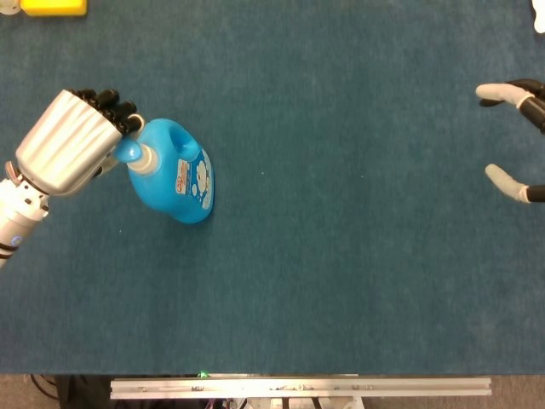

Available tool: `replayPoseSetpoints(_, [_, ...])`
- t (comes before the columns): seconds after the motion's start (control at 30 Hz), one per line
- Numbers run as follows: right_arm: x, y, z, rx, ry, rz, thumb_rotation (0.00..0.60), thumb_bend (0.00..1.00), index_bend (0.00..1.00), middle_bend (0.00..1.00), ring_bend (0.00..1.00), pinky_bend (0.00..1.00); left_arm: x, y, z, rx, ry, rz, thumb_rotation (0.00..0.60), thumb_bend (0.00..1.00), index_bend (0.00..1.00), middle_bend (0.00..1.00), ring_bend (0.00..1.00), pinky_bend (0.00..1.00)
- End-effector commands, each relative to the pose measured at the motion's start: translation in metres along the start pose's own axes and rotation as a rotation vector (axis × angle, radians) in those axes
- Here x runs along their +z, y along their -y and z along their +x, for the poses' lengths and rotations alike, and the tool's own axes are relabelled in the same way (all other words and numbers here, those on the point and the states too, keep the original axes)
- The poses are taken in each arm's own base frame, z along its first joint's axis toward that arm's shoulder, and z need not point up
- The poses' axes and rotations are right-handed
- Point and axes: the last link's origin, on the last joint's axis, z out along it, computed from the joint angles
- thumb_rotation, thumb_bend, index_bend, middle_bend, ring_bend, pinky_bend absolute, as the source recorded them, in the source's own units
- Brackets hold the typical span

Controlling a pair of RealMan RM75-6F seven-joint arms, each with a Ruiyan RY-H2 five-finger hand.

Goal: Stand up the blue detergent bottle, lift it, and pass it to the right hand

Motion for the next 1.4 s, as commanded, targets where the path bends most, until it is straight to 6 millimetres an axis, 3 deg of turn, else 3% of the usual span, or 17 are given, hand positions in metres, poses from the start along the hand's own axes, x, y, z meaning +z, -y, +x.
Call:
replayPoseSetpoints(0.03, [-0.001,-0.001,0.0,0.002,0.001,-0.002,0.6,0.27,0.2,0.29,0.16,0.22,0.001,0.001,0.005,0.003,0.01,0.02,0.6,0.36,0.29,0.52,0.45,0.77])
replayPoseSetpoints(0.3, [-0.002,-0.004,0.0,0.01,-0.002,0.0,0.6,0.27,0.2,0.29,0.16,0.22,0.002,-0.002,0.019,0.01,0.001,0.019,0.6,0.34,0.24,0.46,0.41,0.72])
replayPoseSetpoints(0.83, [-0.009,-0.013,0.001,0.022,-0.012,-0.014,0.6,0.27,0.2,0.29,0.16,0.22,0.01,-0.014,0.026,-0.012,-0.003,0.014,0.6,0.31,0.23,0.45,0.41,0.7])
replayPoseSetpoints(1.07, [-0.012,-0.019,0.003,0.027,-0.022,-0.023,0.6,0.27,0.2,0.29,0.16,0.22,0.014,-0.013,0.025,-0.004,0.027,0.039,0.6,0.29,0.19,0.39,0.35,0.65])
replayPoseSetpoints(1.4, [-0.012,-0.021,0.003,0.031,-0.021,-0.02,0.6,0.27,0.2,0.29,0.16,0.22,-0.001,-0.003,0.029,-0.004,0.126,0.111,0.6,0.27,0.14,0.35,0.32,0.63])
